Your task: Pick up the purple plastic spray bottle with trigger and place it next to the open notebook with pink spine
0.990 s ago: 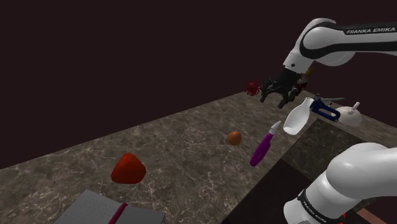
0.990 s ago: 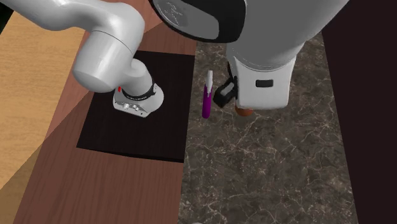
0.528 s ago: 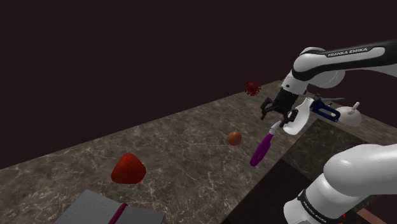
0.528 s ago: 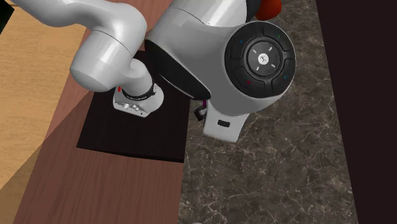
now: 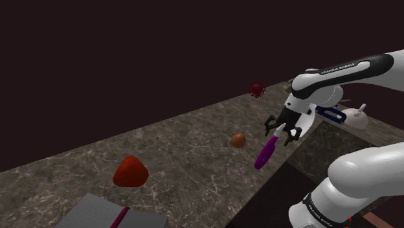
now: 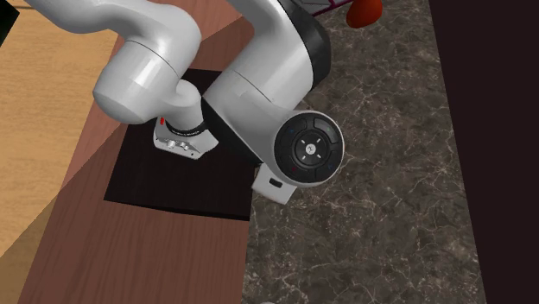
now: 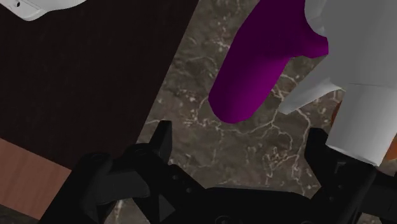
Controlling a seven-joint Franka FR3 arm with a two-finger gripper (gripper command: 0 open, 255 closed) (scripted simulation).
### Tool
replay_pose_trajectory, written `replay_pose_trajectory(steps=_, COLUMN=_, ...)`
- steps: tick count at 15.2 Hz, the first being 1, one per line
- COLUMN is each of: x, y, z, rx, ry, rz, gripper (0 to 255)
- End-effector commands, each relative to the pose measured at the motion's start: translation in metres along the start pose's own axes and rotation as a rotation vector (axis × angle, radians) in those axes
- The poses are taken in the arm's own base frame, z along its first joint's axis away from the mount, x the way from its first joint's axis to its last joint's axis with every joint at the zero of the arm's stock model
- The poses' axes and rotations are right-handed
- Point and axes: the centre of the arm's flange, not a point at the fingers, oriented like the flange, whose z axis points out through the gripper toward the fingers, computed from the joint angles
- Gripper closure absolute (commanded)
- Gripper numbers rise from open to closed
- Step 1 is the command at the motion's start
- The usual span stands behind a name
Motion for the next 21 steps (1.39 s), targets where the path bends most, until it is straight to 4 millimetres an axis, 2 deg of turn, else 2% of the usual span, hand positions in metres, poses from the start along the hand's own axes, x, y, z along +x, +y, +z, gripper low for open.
replay_pose_trajectory(steps=1, x=0.001, y=0.002, z=0.010, rx=0.000, ry=-0.001, rz=0.004, gripper=0)
replay_pose_trajectory(steps=4, x=0.001, y=0.002, z=0.029, rx=0.000, ry=-0.001, rz=0.004, gripper=0)
replay_pose_trajectory(steps=12, x=0.001, y=0.002, z=0.029, rx=0.000, ry=-0.001, rz=0.004, gripper=0)
replay_pose_trajectory(steps=13, x=0.001, y=0.002, z=0.029, rx=0.000, ry=-0.001, rz=0.004, gripper=255)
replay_pose_trajectory(steps=21, x=0.001, y=0.001, z=0.029, rx=0.000, ry=-0.001, rz=0.004, gripper=255)
